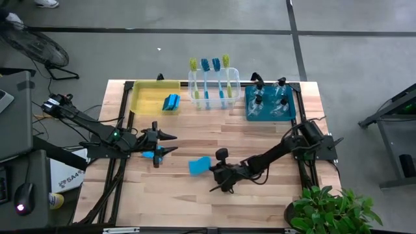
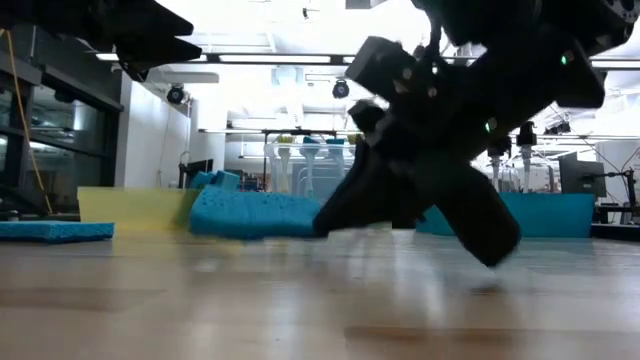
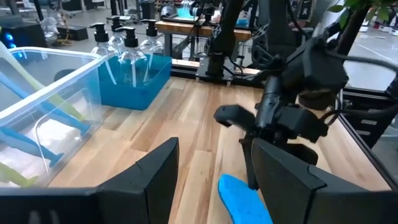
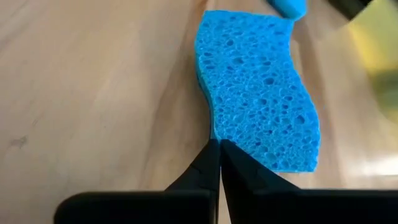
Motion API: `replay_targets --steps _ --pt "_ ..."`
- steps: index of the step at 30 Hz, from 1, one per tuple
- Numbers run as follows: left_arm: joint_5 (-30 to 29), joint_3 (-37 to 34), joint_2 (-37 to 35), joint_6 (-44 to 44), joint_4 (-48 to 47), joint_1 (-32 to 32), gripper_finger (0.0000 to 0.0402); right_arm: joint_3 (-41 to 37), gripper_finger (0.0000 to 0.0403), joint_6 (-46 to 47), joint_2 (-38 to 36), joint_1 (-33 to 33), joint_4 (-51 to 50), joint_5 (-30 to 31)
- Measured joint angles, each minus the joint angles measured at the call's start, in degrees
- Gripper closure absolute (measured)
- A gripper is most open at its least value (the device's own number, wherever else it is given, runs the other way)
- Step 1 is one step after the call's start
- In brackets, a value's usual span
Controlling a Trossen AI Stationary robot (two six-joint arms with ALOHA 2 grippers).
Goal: Pick & Place Kitchen Sink Supplies
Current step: Put the blue sponge into the yellow bin
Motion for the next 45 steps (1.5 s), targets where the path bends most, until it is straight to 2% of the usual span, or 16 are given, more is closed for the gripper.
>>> replay_targets --steps 10,14,20,23,28,34,41,45 --pt "-0.22 0.0 0.0 0.0 0.03 0.0 0.0204 0.03 0.0402 0.26 -4.17 1.39 1.64 12.28" --pt "-0.42 0.02 0.15 -0.01 0.39 0.0 0.0204 0.05 0.0403 0.62 -4.59 1.39 4.1 19.04" --pt "-5.0 0.07 2.72 -1.63 4.68 0.0 0.0204 0.05 0.0403 -7.61 -4.59 1.96 12.04 26.97" --pt "-7.53 0.07 4.45 -3.85 7.38 0.03 0.0204 0.07 0.0403 -13.84 -4.62 2.0 16.56 26.91" --pt "-7.72 0.07 7.08 -7.74 13.25 0.02 0.0204 0.07 0.0403 -19.17 -4.62 1.32 18.9 27.91" --pt "-7.97 0.07 8.9 -11.98 16.99 0.04 0.0204 0.07 0.0402 -19.84 -4.62 0.25 19.65 27.46" --pt "-11.7 0.07 10.52 -17.34 17.67 0.08 0.0204 0.07 0.0402 -24.58 -4.68 0.08 23.54 26.53" --pt "-9.72 0.07 11.61 -20.17 19.19 2.02 0.0204 0.07 0.0402 -24.66 -4.68 0.04 23.6 24.87"
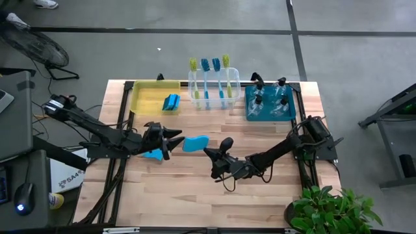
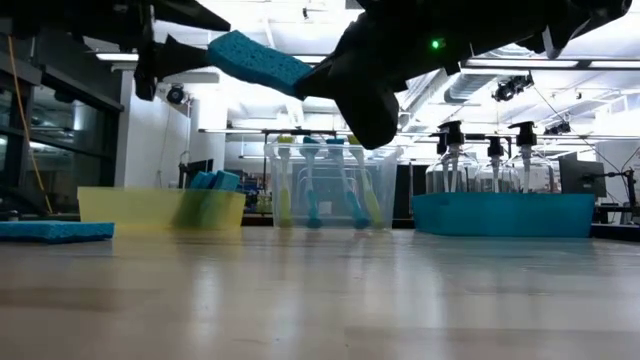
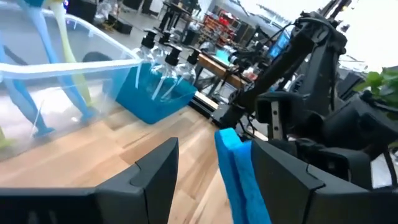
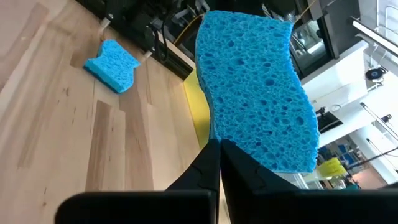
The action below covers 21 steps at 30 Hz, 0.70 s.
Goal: Pick & Place Kitchen Sink Supplies
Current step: Put the blue sponge into the yellow bin
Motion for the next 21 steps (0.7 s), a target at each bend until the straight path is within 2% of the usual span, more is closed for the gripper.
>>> replay_targets --steps 9,21 --pt "10.41 0.0 2.4 -4.82 2.08 5.65 0.0204 0.0 0.0402 0.14 0.0 0.04 -0.59 -0.29" --pt "12.78 0.0 2.56 -4.23 3.63 5.5 0.0204 0.0 0.0403 1.34 0.0 0.02 -0.85 3.02"
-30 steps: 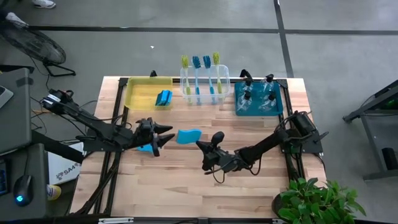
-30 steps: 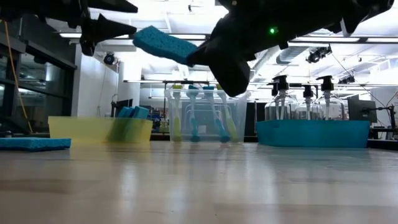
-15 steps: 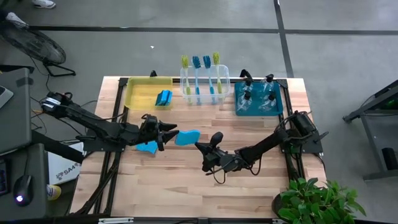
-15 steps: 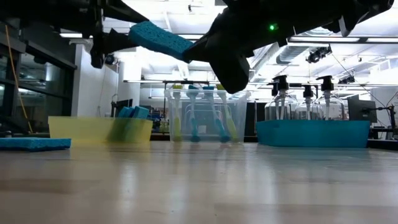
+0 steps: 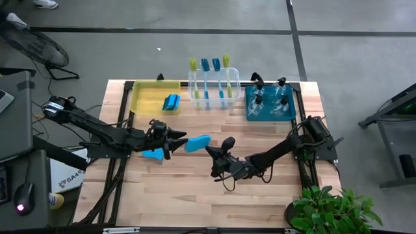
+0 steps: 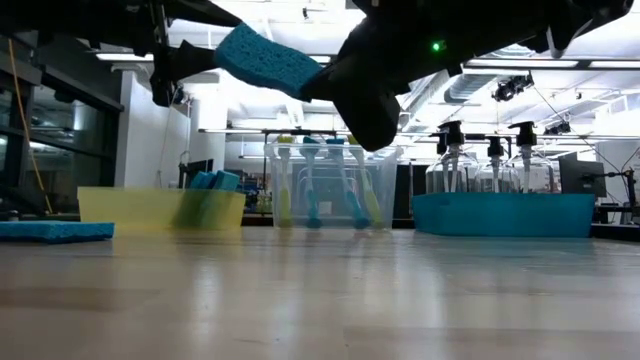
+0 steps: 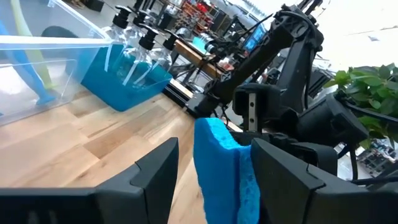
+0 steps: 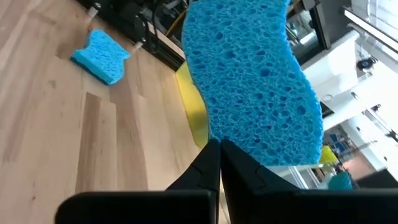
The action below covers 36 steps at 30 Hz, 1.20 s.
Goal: Pick & Place Kitchen Sink Supplies
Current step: Put the blue sponge into the yellow bin
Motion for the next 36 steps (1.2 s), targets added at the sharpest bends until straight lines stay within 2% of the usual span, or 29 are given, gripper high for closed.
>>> replay_targets --steps 10,22,36 --pt "0.0 -0.02 0.0 1.53 -0.13 0.0 0.0204 0.0 0.0403 2.12 0.0 0.0 -0.44 3.4" --pt "-2.49 -0.07 2.75 1.33 -0.04 0.0 0.0204 0.0 0.0403 1.37 0.0 -0.99 0.62 -2.49" --pt "-2.74 -0.07 3.63 1.42 0.42 0.0 0.0209 0.0 0.0403 1.62 0.0 -1.44 -0.47 -2.82"
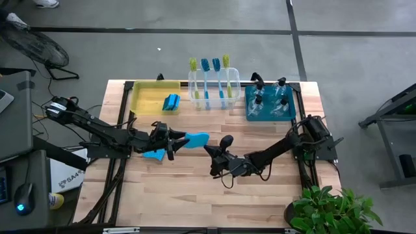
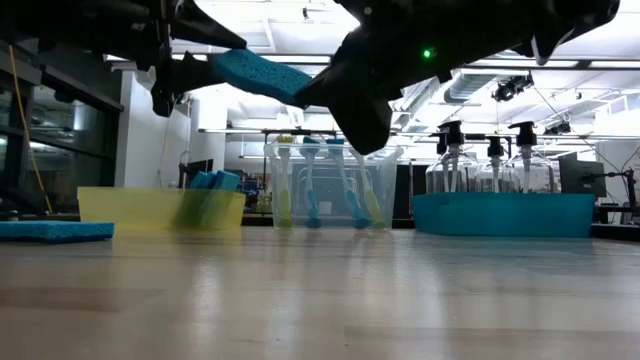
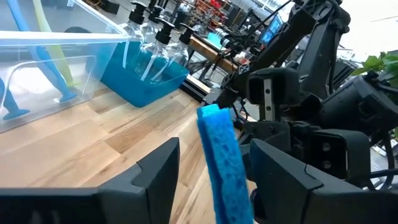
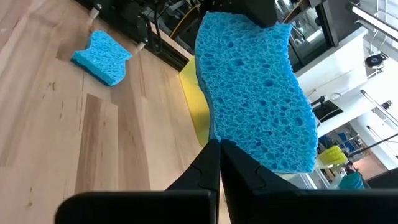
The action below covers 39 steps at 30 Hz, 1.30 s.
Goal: Pick & Place Kitchen Sink Supplies
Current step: Put the blue sponge into the yellow bin
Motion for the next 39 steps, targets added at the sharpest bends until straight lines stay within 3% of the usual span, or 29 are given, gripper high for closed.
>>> replay_targets --steps 4,15,27,34,39 --pt "0.36 0.0 0.0 0.07 0.0 0.0 0.0242 0.0 0.0403 0.1 0.02 0.0 -0.25 -0.01" --pt "2.39 0.0 0.0 2.05 -0.11 0.0 0.0389 0.0 0.0403 0.12 0.02 0.02 -0.29 -0.01" --pt "2.61 0.0 0.0 3.56 -0.2 0.0 0.0397 -0.02 0.0384 2.48 0.04 0.39 -0.36 -0.87" --pt "1.36 0.0 0.0 3.64 -0.28 -0.02 0.0398 -0.02 0.0303 7.1 -0.03 1.73 2.09 -1.65" --pt "-1.82 0.0 -1.68 6.11 -0.39 0.0 0.0398 -0.01 0.0232 12.88 -1.75 2.84 2.03 6.74"
